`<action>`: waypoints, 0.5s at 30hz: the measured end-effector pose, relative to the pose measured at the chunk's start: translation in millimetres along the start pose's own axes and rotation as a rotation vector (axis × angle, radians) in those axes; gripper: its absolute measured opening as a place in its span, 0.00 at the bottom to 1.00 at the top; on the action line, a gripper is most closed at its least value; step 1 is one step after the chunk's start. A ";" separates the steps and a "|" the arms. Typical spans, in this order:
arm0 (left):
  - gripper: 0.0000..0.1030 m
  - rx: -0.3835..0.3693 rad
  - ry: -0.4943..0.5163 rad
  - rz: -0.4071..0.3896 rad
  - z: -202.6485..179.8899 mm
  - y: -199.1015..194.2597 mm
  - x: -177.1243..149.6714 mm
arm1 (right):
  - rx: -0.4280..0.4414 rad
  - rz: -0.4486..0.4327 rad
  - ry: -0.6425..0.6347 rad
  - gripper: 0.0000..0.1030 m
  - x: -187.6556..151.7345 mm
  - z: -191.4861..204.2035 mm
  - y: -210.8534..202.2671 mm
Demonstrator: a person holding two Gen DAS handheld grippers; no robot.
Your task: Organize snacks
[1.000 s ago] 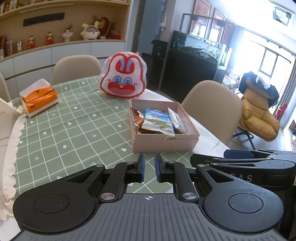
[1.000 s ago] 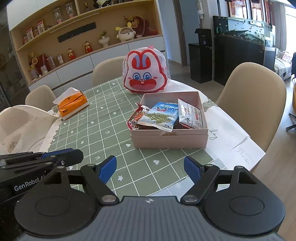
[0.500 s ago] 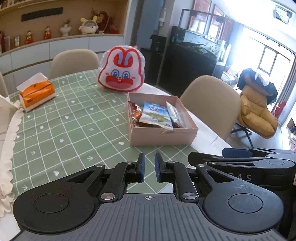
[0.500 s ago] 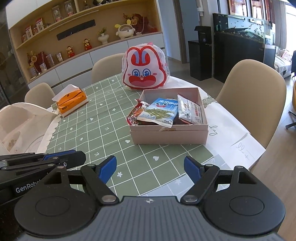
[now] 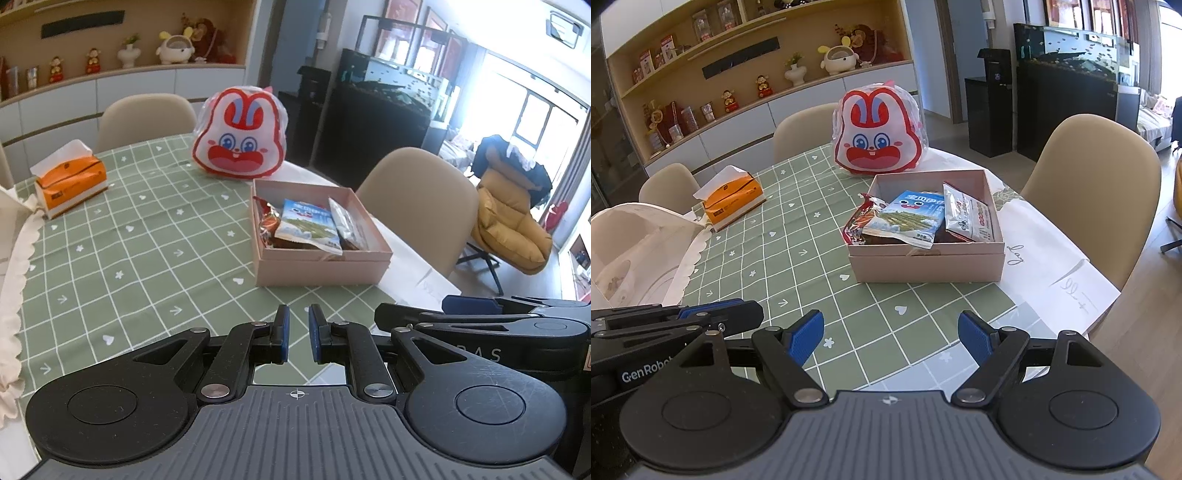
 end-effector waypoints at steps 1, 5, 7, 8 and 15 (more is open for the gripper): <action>0.15 -0.001 0.000 0.000 0.0 0.1 -0.4 | -0.001 -0.001 0.000 0.78 -0.3 -0.2 -0.5; 0.15 -0.001 -0.001 0.000 -0.2 0.3 -1.0 | -0.006 -0.001 0.000 0.78 0.2 -0.1 -1.5; 0.15 -0.002 -0.001 0.000 -0.2 0.3 -1.0 | -0.005 -0.002 0.000 0.78 0.2 -0.1 -1.5; 0.15 -0.002 0.000 -0.001 -0.4 0.4 -1.2 | -0.005 -0.002 -0.001 0.78 0.2 0.0 -1.4; 0.15 -0.005 0.007 0.002 -2.5 1.0 -3.0 | -0.003 -0.001 0.001 0.78 0.4 0.5 -2.2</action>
Point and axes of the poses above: each gripper's, at about its wrist camera, not at the fingertips, and y roughly the way its jaws point, z to its left, x to its top, the point moved 4 cm from there along y, roughly the way its jaws point, and after that the axes turned 6 degrees about y, right-handed, at the moved point
